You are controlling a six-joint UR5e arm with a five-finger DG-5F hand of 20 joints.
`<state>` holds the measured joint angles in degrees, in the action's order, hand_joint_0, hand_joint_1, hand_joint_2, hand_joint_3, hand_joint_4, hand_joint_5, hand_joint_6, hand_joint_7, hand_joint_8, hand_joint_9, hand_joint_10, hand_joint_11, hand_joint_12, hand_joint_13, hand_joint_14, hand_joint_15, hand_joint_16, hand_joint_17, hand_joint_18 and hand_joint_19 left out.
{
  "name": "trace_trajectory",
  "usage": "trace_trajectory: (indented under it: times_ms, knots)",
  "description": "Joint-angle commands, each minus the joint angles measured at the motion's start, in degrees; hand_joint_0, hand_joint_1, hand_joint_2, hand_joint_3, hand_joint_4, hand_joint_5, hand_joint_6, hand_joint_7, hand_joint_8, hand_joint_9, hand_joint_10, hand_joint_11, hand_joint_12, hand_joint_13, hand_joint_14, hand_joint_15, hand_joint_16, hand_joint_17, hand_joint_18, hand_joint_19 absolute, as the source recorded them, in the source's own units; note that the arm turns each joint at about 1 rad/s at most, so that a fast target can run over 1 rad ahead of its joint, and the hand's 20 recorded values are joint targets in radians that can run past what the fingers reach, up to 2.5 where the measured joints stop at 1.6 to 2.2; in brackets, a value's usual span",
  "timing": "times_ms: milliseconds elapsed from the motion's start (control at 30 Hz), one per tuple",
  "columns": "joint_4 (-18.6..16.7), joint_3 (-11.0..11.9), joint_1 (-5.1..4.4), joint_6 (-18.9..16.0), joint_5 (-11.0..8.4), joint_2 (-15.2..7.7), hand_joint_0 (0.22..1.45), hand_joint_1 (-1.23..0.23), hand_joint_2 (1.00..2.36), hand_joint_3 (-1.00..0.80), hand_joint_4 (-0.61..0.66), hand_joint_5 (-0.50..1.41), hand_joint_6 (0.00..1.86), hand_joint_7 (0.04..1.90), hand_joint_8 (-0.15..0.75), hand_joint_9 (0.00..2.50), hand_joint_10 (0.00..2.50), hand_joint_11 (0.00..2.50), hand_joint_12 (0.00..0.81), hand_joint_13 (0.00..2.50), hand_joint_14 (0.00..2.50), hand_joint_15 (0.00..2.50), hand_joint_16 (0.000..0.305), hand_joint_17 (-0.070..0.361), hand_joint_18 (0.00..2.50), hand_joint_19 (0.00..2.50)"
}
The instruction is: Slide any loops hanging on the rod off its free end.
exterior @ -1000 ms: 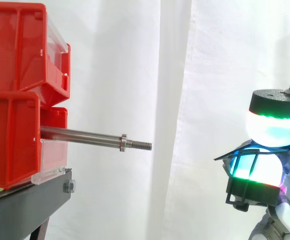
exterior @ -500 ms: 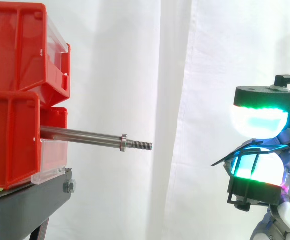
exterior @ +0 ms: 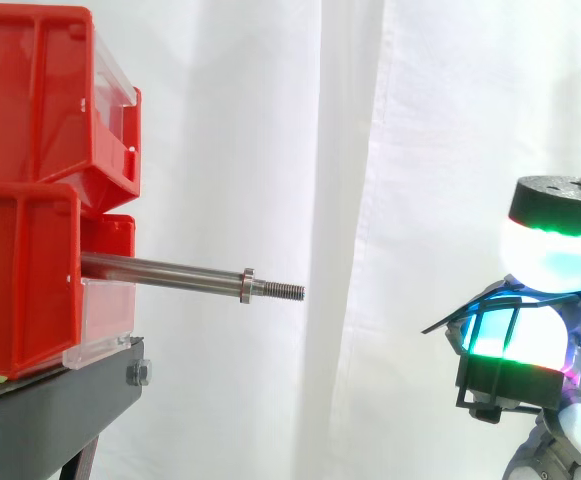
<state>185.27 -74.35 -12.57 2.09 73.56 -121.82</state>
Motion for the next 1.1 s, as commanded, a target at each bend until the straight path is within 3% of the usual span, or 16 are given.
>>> trace_trajectory:
  times_ms: [0, 233, 700, 867, 1067]
  knots:
    - [0.0, 0.0, 0.00, -0.1, 0.00, 0.0, 0.52, -0.74, 1.00, -0.50, 0.18, -0.15, 0.79, 1.11, 0.324, 0.98, 0.01, 0.35, 0.331, 0.74, 0.00, 0.06, 0.047, 0.105, 0.76, 0.23]
    - [0.4, 0.0, -0.26, -0.2, 0.09, 0.1, 0.56, -0.65, 1.01, -0.33, 0.15, -0.15, 0.84, 1.12, 0.324, 0.99, 0.01, 0.36, 0.316, 0.73, 0.00, 0.07, 0.044, 0.100, 0.74, 0.24]
    - [1.0, 0.0, -0.44, 0.0, -0.09, 0.6, 0.57, -0.42, 1.01, -0.33, 0.17, -0.13, 0.80, 1.11, 0.315, 1.00, 0.01, 0.32, 0.315, 0.70, 0.00, 0.07, 0.043, 0.098, 0.68, 0.26]
    - [1.0, 0.0, -0.44, 0.1, -0.09, 0.6, 0.58, -0.43, 1.01, -0.34, 0.15, -0.11, 0.76, 1.15, 0.312, 1.00, 0.01, 0.32, 0.314, 0.69, 0.00, 0.07, 0.043, 0.097, 0.68, 0.27]
    - [1.0, 0.0, -0.44, 0.1, -0.09, 0.6, 0.56, -0.59, 1.02, -0.28, 0.15, -0.10, 0.74, 1.20, 0.305, 0.99, 0.01, 0.32, 0.313, 0.70, 0.00, 0.07, 0.044, 0.099, 0.69, 0.25]
